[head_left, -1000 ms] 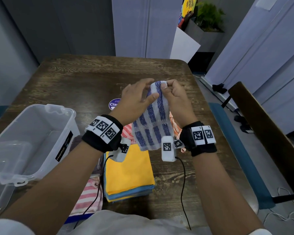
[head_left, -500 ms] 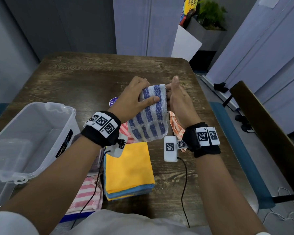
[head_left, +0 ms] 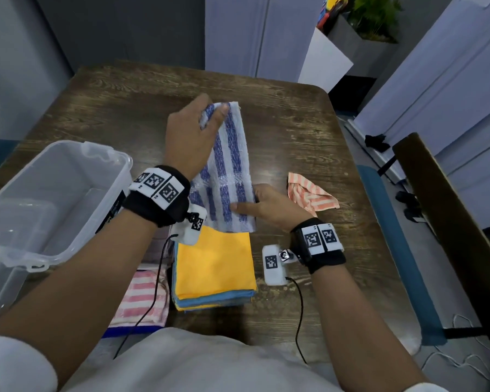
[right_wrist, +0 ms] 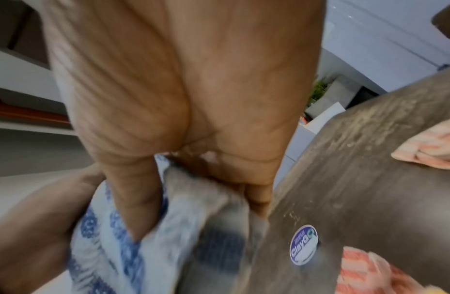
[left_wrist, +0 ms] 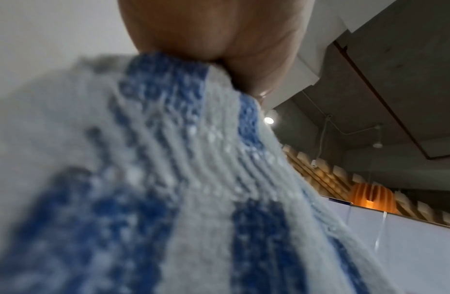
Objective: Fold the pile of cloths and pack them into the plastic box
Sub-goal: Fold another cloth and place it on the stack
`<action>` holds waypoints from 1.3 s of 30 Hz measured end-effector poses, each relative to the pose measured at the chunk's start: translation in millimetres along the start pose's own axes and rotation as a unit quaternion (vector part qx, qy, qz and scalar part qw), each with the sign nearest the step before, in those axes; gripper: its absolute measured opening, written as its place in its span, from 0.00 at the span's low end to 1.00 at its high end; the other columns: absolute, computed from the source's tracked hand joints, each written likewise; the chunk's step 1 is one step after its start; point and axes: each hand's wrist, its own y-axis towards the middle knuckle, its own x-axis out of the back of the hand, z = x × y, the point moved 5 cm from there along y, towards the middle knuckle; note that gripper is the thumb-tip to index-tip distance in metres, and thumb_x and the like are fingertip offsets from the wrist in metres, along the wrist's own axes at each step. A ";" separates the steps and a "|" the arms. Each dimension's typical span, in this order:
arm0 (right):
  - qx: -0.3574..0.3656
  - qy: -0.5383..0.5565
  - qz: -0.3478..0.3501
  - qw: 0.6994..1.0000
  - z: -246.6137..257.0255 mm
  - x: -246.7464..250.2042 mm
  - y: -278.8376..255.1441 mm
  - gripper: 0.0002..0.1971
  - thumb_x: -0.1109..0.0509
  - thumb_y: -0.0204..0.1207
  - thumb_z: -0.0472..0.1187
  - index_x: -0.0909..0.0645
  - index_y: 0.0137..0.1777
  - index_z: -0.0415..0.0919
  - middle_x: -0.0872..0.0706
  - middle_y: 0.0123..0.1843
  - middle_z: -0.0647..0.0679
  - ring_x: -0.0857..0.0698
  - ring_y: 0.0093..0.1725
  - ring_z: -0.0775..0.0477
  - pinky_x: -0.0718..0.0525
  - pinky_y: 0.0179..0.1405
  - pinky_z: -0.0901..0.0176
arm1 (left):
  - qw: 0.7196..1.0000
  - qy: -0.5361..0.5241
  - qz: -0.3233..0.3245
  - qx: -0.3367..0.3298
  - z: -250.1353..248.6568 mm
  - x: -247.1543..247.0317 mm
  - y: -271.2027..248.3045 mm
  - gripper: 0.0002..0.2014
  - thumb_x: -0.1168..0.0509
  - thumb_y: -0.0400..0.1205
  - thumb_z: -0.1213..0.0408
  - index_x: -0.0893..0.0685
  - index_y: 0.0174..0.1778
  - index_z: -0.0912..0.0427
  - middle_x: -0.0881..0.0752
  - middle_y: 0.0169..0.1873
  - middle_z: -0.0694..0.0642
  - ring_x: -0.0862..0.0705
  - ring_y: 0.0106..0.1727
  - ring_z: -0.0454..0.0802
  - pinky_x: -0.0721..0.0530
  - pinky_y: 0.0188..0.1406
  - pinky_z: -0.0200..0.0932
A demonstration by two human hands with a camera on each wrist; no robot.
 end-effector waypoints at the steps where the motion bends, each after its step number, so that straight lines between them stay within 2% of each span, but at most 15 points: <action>1: -0.003 0.007 -0.002 1.000 -3.1 -5.0 0.1 0.05 0.31 0.85 0.35 0.14 0.56 0.39 0.08 0.49 0.55 0.10 0.47 0.59 0.14 0.49 0.67 | 1.000 0.015 -0.008 0.005 5.4 4.9 -1.4 0.23 0.38 0.88 0.47 0.29 0.36 0.63 0.33 0.26 0.50 0.37 0.26 0.43 0.36 0.28 0.37; 5: -0.001 0.123 -0.014 0.992 -14.5 -16.3 -1.0 0.11 0.37 0.88 0.34 0.20 0.67 0.39 0.12 0.63 0.45 0.11 0.60 0.47 0.14 0.65 0.52 | 0.994 0.093 -0.013 0.052 39.6 29.5 -12.3 0.23 0.42 0.89 0.47 0.30 0.37 0.63 0.34 0.28 0.52 0.36 0.31 0.47 0.37 0.33 0.46; 9: -0.005 0.138 -0.009 0.990 -27.4 -28.9 4.4 0.14 0.37 0.88 0.32 0.23 0.72 0.33 0.12 0.61 0.40 0.11 0.58 0.44 0.12 0.55 0.53 | 0.983 0.158 0.010 0.091 73.1 51.0 -39.8 0.23 0.43 0.89 0.46 0.30 0.37 0.62 0.31 0.28 0.55 0.32 0.33 0.53 0.37 0.34 0.49; 11: -0.018 0.124 0.007 0.992 -38.2 -41.8 9.3 0.18 0.34 0.86 0.31 0.24 0.74 0.29 0.14 0.65 0.31 0.14 0.60 0.38 0.14 0.62 0.41 | 0.974 0.186 0.023 0.124 93.4 61.2 -60.7 0.23 0.42 0.89 0.47 0.26 0.37 0.62 0.27 0.29 0.56 0.28 0.34 0.55 0.35 0.34 0.48; 12: -0.025 0.123 0.018 0.992 -44.0 -49.0 10.6 0.18 0.34 0.85 0.30 0.24 0.74 0.29 0.14 0.66 0.31 0.14 0.60 0.39 0.15 0.64 0.40 | 0.970 0.195 0.031 0.143 103.7 66.5 -72.9 0.23 0.41 0.88 0.46 0.24 0.37 0.62 0.27 0.29 0.56 0.27 0.34 0.57 0.33 0.34 0.48; 14: -0.048 0.130 0.039 0.990 -53.6 -64.4 11.0 0.17 0.34 0.85 0.28 0.23 0.73 0.29 0.11 0.62 0.36 0.12 0.57 0.43 0.12 0.61 0.48 | 0.958 0.206 0.046 0.192 125.7 78.2 -99.5 0.23 0.40 0.87 0.46 0.22 0.36 0.62 0.25 0.28 0.58 0.25 0.33 0.59 0.30 0.34 0.49; 17: -0.079 0.113 0.087 0.987 -65.7 -89.6 12.8 0.18 0.34 0.85 0.29 0.24 0.73 0.27 0.14 0.66 0.30 0.13 0.59 0.38 0.13 0.62 0.44 | 0.939 0.220 0.046 0.260 157.2 93.9 -147.1 0.22 0.37 0.86 0.46 0.21 0.34 0.61 0.25 0.27 0.59 0.26 0.34 0.59 0.30 0.34 0.48; 20: -0.108 0.058 0.117 0.986 -77.0 -112.8 16.6 0.15 0.31 0.85 0.32 0.21 0.69 0.28 0.10 0.55 0.37 0.10 0.47 0.46 0.11 0.44 0.57 | 0.919 0.223 0.048 0.322 182.4 107.1 -194.4 0.22 0.36 0.86 0.47 0.19 0.35 0.62 0.22 0.29 0.61 0.23 0.35 0.60 0.28 0.37 0.46; 22: -0.122 0.037 0.134 0.983 -81.3 -127.9 18.9 0.13 0.30 0.84 0.33 0.19 0.66 0.29 0.10 0.50 0.41 0.10 0.42 0.50 0.13 0.39 0.61 | 0.910 0.222 0.050 0.347 196.7 116.6 -220.9 0.24 0.37 0.87 0.48 0.20 0.36 0.66 0.20 0.30 0.65 0.23 0.34 0.60 0.30 0.35 0.46; 24: -0.127 0.024 0.155 0.979 -83.0 -142.7 22.9 0.12 0.29 0.83 0.34 0.18 0.64 0.30 0.10 0.51 0.40 0.10 0.44 0.48 0.12 0.41 0.59 | 0.901 0.217 0.046 0.373 210.3 127.6 -243.3 0.25 0.38 0.88 0.49 0.23 0.34 0.67 0.21 0.29 0.66 0.24 0.32 0.61 0.31 0.31 0.47; 27: -0.121 -0.028 0.184 0.975 -81.7 -164.0 31.6 0.12 0.28 0.83 0.34 0.18 0.63 0.30 0.10 0.55 0.36 0.09 0.48 0.43 0.10 0.44 0.54 | 0.878 0.238 0.047 0.414 233.0 143.3 -272.4 0.24 0.39 0.88 0.49 0.24 0.35 0.67 0.19 0.33 0.69 0.20 0.36 0.65 0.25 0.36 0.51; 31: -0.094 -0.150 0.204 0.963 -76.0 -192.6 47.0 0.12 0.27 0.83 0.38 0.17 0.62 0.31 0.11 0.58 0.37 0.10 0.51 0.40 0.10 0.49 0.47 | 0.857 0.253 0.064 0.445 253.1 156.2 -296.4 0.21 0.42 0.89 0.50 0.15 0.50 0.66 0.13 0.47 0.70 0.16 0.50 0.70 0.20 0.47 0.55; 34: -0.067 -0.290 0.209 0.932 -73.8 -214.6 58.6 0.16 0.30 0.85 0.44 0.21 0.68 0.37 0.18 0.67 0.41 0.19 0.59 0.44 0.24 0.55 0.54 | 0.852 0.250 0.080 0.453 263.8 159.1 -305.8 0.20 0.43 0.91 0.54 0.15 0.59 0.69 0.15 0.57 0.74 0.18 0.58 0.74 0.21 0.57 0.60; 36: -0.071 -0.334 0.201 0.918 -74.8 -228.0 66.1 0.21 0.32 0.86 0.45 0.26 0.76 0.38 0.23 0.75 0.41 0.21 0.68 0.43 0.29 0.55 0.58 | 0.847 0.240 0.074 0.469 272.3 162.6 -312.0 0.21 0.44 0.91 0.53 0.16 0.59 0.69 0.15 0.55 0.74 0.19 0.58 0.74 0.23 0.53 0.59; 39: -0.087 -0.356 0.203 0.908 -76.8 -249.5 75.0 0.23 0.33 0.87 0.40 0.29 0.80 0.37 0.23 0.77 0.40 0.21 0.71 0.40 0.28 0.54 0.61 | 0.840 0.228 0.048 0.491 283.5 169.5 -318.4 0.21 0.46 0.92 0.53 0.19 0.59 0.69 0.16 0.52 0.74 0.19 0.55 0.72 0.28 0.46 0.53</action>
